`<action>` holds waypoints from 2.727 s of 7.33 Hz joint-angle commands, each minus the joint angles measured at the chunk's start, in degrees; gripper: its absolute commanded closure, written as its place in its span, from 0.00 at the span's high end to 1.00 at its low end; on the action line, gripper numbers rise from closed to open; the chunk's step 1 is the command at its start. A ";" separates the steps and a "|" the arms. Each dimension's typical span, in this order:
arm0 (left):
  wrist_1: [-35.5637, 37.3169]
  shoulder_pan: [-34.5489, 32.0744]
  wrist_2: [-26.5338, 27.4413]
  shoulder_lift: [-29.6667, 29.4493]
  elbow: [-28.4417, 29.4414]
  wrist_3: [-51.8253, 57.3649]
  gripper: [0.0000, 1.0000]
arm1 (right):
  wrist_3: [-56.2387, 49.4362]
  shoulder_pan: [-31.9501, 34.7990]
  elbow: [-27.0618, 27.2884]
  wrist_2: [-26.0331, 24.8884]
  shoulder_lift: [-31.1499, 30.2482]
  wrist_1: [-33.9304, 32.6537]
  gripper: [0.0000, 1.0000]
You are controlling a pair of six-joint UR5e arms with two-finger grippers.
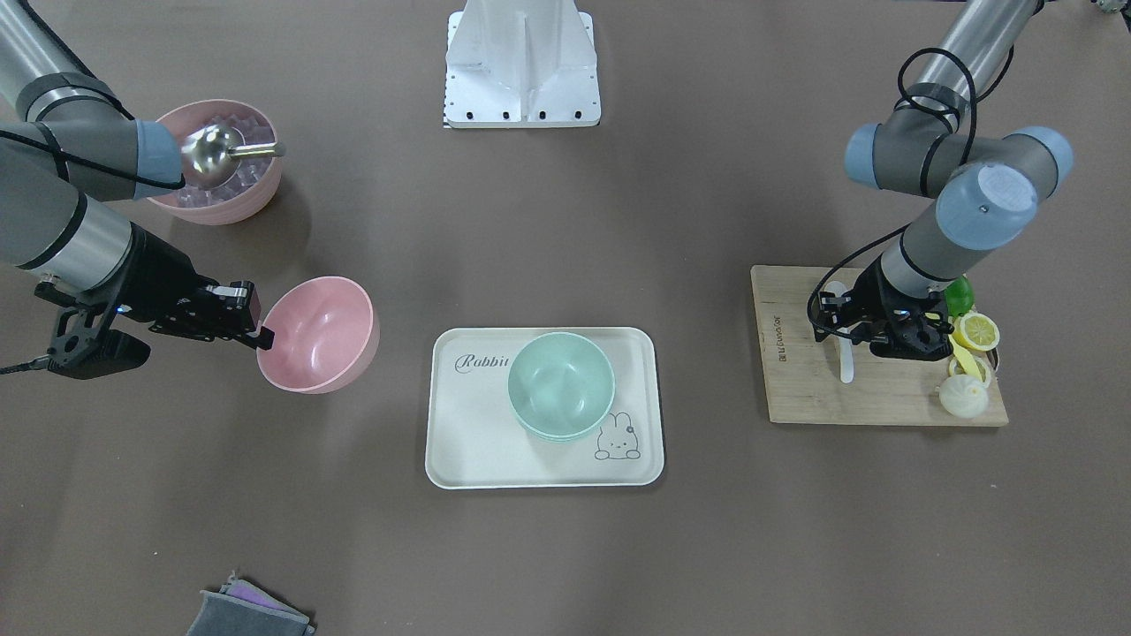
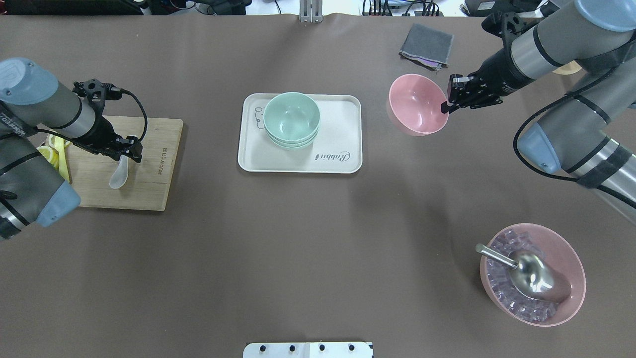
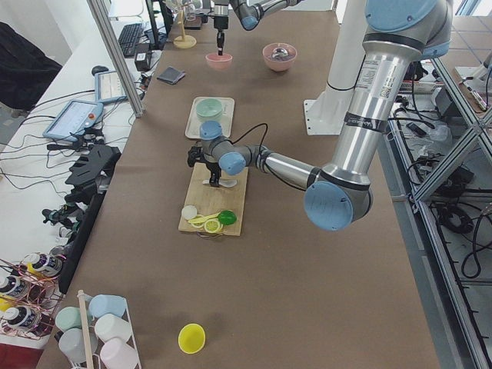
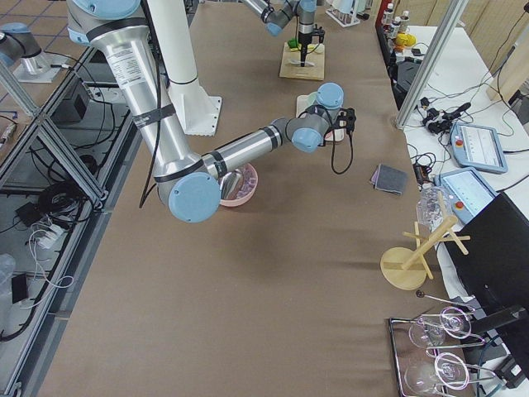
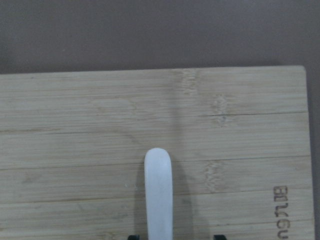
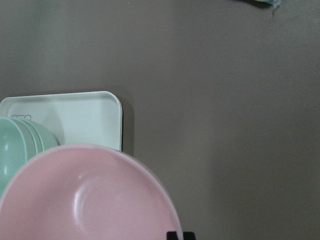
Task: Stack pink bowl on green and place spoon
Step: 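Hold the pink bowl with the right gripper and the white spoon with the left gripper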
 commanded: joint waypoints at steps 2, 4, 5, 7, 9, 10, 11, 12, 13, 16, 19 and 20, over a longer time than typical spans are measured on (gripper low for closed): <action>0.00 -0.42 0.05 0.12 -0.22 -0.20 0.41 | 0.00 0.00 0.00 0.00 0.03 0.00 0.00; 0.09 -0.60 0.05 0.12 -0.49 -0.29 0.32 | 0.00 0.09 -0.17 0.09 0.03 0.00 0.00; 0.09 -0.68 0.14 0.12 -0.66 -0.29 0.31 | 0.00 0.09 -0.17 0.00 0.03 0.00 0.00; 0.18 -0.69 1.19 0.12 -1.10 -0.29 0.29 | 0.00 0.09 -0.26 0.00 0.03 0.00 0.00; 0.27 -0.69 1.19 0.21 -1.19 -0.29 0.40 | 0.00 0.26 -0.26 0.09 0.03 0.00 0.00; 0.27 -0.69 1.19 0.12 -1.19 -0.29 0.44 | 0.00 0.35 -0.26 0.09 0.03 0.00 0.00; 0.27 -0.69 1.19 0.21 -1.19 -0.37 0.45 | 0.00 0.35 -0.18 0.09 0.03 0.00 0.00; 0.27 -0.69 1.19 0.21 -1.19 -0.64 0.45 | 0.09 0.44 -0.09 0.09 0.12 0.00 0.00; 0.35 -0.69 1.98 0.65 -1.45 -0.73 0.44 | 0.09 0.44 -0.09 0.09 0.03 0.00 0.00; 0.53 -0.51 3.30 1.09 -2.07 -0.90 0.44 | 0.09 0.44 0.00 0.09 -0.05 0.00 0.00; 0.44 0.10 3.39 0.74 -2.16 -4.49 0.44 | 0.09 0.53 -0.17 0.09 -0.32 0.00 0.00; 0.44 0.28 3.39 0.83 -2.16 -4.51 0.43 | 0.09 0.53 -0.17 0.09 -0.32 0.00 0.00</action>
